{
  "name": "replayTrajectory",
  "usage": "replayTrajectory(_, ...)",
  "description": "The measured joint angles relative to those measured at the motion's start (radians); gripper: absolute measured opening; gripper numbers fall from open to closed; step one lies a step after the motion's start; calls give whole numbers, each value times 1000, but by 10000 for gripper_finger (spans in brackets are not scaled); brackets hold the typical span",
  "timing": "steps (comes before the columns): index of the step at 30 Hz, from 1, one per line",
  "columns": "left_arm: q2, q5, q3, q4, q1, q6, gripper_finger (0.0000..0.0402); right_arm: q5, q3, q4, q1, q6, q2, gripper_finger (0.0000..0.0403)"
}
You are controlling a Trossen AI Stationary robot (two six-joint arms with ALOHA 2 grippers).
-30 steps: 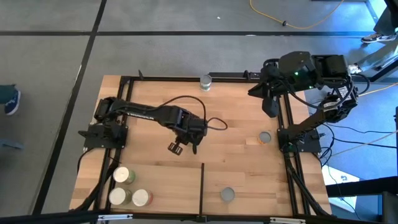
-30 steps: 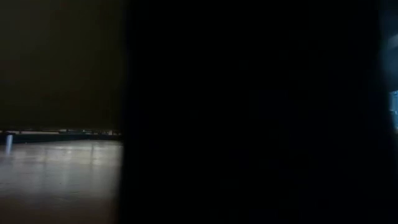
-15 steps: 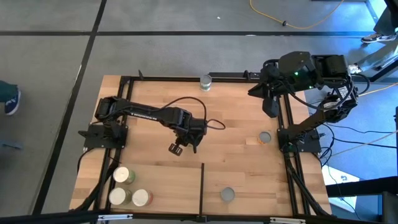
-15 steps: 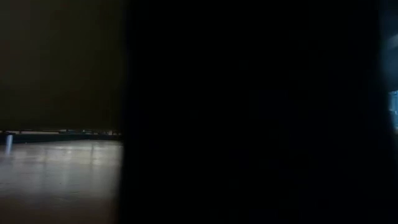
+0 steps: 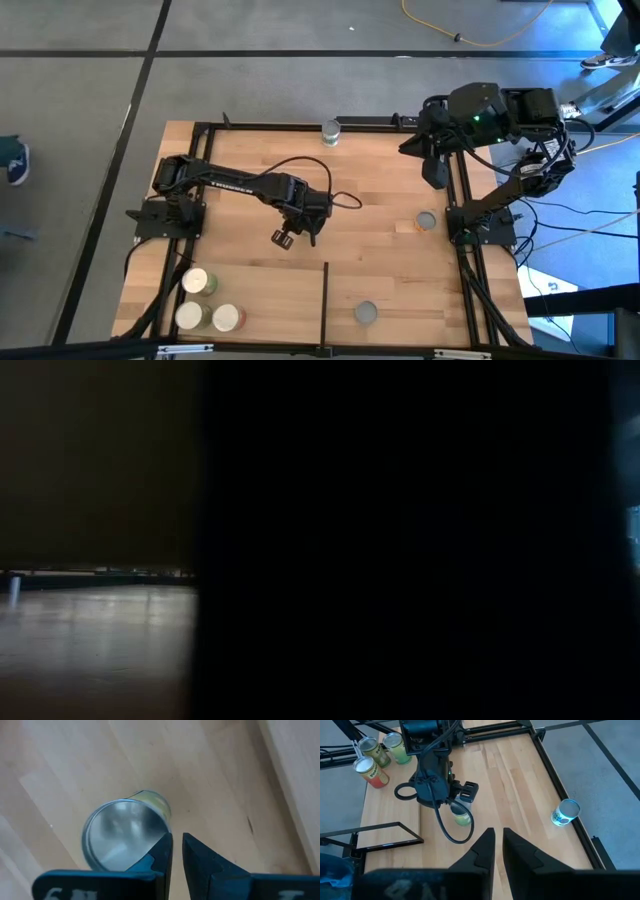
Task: Pick and place cans onto a shelf
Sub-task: Put the canned peaches on the shelf
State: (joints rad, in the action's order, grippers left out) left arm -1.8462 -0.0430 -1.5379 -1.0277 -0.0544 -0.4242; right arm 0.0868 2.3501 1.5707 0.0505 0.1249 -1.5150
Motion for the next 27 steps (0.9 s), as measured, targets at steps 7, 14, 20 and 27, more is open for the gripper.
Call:
replayTrajectory(7, 0, 3, 3, 17, 0, -1, 35, 0, 0, 0, 0, -1, 0, 39)
replayTrajectory(14, 8, 34, 76, 81, -1, 3, 35, 0, 0, 0, 0, -2, 0, 39)
replayTrajectory(20, 8, 40, 94, 98, -1, 27, 35, 0, 0, 0, 0, -3, 0, 39)
replayTrajectory(27, 6, 80, 95, 101, -5, 44, 6, 0, 0, 0, 0, -3, 0, 39)
